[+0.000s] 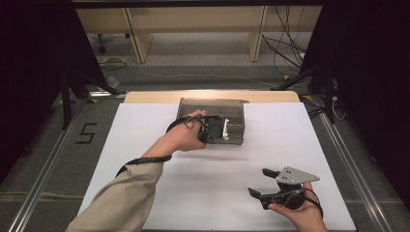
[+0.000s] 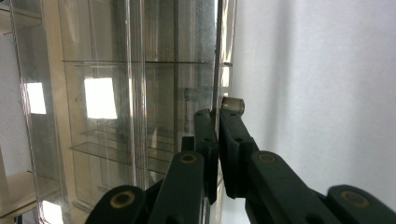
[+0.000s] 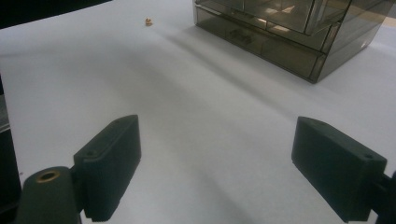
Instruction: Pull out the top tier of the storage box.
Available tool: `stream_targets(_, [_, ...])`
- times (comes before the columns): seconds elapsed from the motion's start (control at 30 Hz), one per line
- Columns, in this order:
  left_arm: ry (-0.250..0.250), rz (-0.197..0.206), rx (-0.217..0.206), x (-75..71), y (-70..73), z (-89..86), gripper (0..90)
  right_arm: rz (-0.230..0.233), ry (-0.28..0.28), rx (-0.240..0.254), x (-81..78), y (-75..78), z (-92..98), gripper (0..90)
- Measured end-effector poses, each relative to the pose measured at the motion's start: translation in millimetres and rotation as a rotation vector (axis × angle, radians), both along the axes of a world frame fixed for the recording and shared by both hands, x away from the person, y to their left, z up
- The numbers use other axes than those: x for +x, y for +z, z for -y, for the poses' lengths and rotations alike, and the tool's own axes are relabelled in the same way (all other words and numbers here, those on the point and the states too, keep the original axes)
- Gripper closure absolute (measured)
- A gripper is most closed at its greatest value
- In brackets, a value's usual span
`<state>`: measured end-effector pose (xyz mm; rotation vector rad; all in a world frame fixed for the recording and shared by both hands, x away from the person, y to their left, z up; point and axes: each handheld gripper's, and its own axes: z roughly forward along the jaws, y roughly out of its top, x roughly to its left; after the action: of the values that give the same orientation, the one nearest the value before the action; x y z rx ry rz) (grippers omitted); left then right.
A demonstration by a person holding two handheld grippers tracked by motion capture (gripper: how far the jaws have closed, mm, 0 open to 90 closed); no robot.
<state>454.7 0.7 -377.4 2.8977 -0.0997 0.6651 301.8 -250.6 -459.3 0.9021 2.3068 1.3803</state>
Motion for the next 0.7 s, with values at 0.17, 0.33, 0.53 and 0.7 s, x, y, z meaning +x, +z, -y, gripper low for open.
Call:
stream_targets(0.17, [-0.006, 0.003, 0.004, -0.8, 0.5, -0.5, 86.3, -0.001, 0.000, -0.001, -0.1, 0.0, -0.1, 16.4])
stream_targets(0.33, [-0.007, 0.006, 0.005, -2.5, 0.0, -0.3, 86.3, 0.001, -0.001, 0.000, -0.1, -0.1, -0.3, 16.4])
stream_targets(0.53, [-0.006, 0.013, 0.005, -3.9, -0.1, -0.8, 86.2, 0.001, -0.001, 0.000, -0.1, -0.1, -0.3, 16.4])
stream_targets(0.7, [0.001, 0.012, 0.007, -5.1, 0.1, -0.1, 86.3, 0.000, -0.002, 0.001, -0.2, -0.1, -0.5, 16.4])
